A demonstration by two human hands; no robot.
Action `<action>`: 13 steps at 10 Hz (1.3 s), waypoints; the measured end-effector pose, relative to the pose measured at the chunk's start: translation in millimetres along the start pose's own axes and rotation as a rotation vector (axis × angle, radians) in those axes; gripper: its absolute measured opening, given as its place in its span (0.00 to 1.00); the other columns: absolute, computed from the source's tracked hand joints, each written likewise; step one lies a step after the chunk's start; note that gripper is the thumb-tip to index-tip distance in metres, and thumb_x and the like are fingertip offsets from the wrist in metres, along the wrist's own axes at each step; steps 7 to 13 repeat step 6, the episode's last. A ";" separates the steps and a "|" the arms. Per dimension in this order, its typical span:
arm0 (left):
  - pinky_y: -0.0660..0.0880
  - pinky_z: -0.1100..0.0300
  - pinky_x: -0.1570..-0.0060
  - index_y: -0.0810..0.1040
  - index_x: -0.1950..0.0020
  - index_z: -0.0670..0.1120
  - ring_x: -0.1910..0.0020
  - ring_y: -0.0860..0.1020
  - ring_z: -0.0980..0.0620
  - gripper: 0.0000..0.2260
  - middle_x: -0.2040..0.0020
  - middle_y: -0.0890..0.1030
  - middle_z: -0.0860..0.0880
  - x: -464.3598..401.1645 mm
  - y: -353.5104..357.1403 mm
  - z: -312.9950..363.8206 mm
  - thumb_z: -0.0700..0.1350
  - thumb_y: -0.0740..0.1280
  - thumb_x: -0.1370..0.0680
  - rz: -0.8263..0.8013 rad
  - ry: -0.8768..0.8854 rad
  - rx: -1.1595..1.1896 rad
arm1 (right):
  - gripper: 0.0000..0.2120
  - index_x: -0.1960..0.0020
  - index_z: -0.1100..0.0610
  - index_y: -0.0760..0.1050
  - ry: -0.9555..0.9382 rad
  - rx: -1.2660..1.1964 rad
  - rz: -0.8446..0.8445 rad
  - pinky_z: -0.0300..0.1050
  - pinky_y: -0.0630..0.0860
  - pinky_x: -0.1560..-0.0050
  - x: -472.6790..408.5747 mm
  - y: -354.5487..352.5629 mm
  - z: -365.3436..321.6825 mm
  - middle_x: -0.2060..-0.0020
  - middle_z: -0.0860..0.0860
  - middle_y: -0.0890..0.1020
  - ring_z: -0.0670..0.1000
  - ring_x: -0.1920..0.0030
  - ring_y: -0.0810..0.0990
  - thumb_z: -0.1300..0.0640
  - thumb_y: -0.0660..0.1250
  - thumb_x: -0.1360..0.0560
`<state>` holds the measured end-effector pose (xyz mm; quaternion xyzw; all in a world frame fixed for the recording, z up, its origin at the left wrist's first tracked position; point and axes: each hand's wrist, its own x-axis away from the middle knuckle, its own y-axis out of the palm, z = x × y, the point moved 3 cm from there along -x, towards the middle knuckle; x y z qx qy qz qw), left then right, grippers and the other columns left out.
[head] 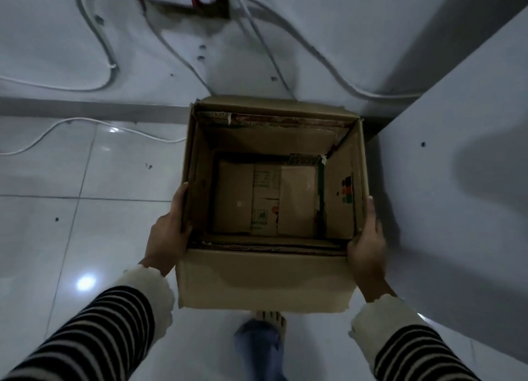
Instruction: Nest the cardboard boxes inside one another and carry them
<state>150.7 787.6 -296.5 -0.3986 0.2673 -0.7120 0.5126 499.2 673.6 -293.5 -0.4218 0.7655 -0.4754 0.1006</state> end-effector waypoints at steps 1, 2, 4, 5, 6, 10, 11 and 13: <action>0.68 0.54 0.64 0.45 0.26 0.59 0.66 0.74 0.41 0.40 0.61 0.78 0.39 -22.1 -3.5 2.9 0.34 0.63 0.28 0.000 -0.007 -0.029 | 0.40 0.25 0.49 0.47 -0.048 -0.019 0.010 0.42 0.69 0.64 -17.2 0.5 -9.1 0.37 0.62 0.69 0.52 0.59 0.72 0.74 0.57 0.29; 0.69 0.52 0.63 0.45 0.26 0.58 0.64 0.76 0.38 0.39 0.59 0.79 0.35 -32.2 -4.3 9.2 0.34 0.62 0.27 -0.001 -0.007 -0.059 | 0.39 0.25 0.49 0.47 -0.073 0.005 0.031 0.43 0.70 0.59 -26.5 0.2 -15.0 0.35 0.62 0.68 0.52 0.56 0.72 0.74 0.56 0.29; 0.75 0.42 0.53 0.45 0.24 0.51 0.47 0.77 0.33 0.32 0.37 0.74 0.34 -24.4 -16.2 26.4 0.44 0.61 0.22 -0.071 -0.030 -0.122 | 0.24 0.26 0.42 0.48 -0.013 0.101 -0.103 0.52 0.71 0.48 -24.9 -5.8 -25.0 0.30 0.56 0.63 0.61 0.38 0.69 0.59 0.47 0.19; 0.73 0.39 0.46 0.47 0.24 0.49 0.39 0.71 0.32 0.30 0.31 0.68 0.36 -1.8 -49.3 56.4 0.47 0.60 0.22 -0.086 -0.070 -0.173 | 0.28 0.26 0.56 0.50 -0.056 0.203 -0.084 0.62 0.71 0.42 -5.9 -34.4 -50.5 0.30 0.62 0.62 0.65 0.37 0.68 0.65 0.56 0.23; 0.71 0.42 0.44 0.57 0.27 0.44 0.38 0.70 0.35 0.25 0.32 0.70 0.38 25.9 -73.9 87.1 0.47 0.61 0.22 -0.076 -0.037 -0.161 | 0.29 0.28 0.61 0.56 -0.123 0.279 -0.082 0.62 0.69 0.39 19.8 -58.1 -79.4 0.31 0.63 0.64 0.65 0.35 0.65 0.65 0.62 0.26; 0.71 0.42 0.44 0.57 0.27 0.44 0.38 0.70 0.35 0.25 0.32 0.70 0.38 25.9 -73.9 87.1 0.47 0.61 0.22 -0.076 -0.037 -0.161 | 0.29 0.28 0.61 0.56 -0.123 0.279 -0.082 0.62 0.69 0.39 19.8 -58.1 -79.4 0.31 0.63 0.64 0.65 0.35 0.65 0.65 0.62 0.26; 0.71 0.42 0.44 0.57 0.27 0.44 0.38 0.70 0.35 0.25 0.32 0.70 0.38 25.9 -73.9 87.1 0.47 0.61 0.22 -0.076 -0.037 -0.161 | 0.29 0.28 0.61 0.56 -0.123 0.279 -0.082 0.62 0.69 0.39 19.8 -58.1 -79.4 0.31 0.63 0.64 0.65 0.35 0.65 0.65 0.62 0.26; 0.71 0.42 0.44 0.57 0.27 0.44 0.38 0.70 0.35 0.25 0.32 0.70 0.38 25.9 -73.9 87.1 0.47 0.61 0.22 -0.076 -0.037 -0.161 | 0.29 0.28 0.61 0.56 -0.123 0.279 -0.082 0.62 0.69 0.39 19.8 -58.1 -79.4 0.31 0.63 0.64 0.65 0.35 0.65 0.65 0.62 0.26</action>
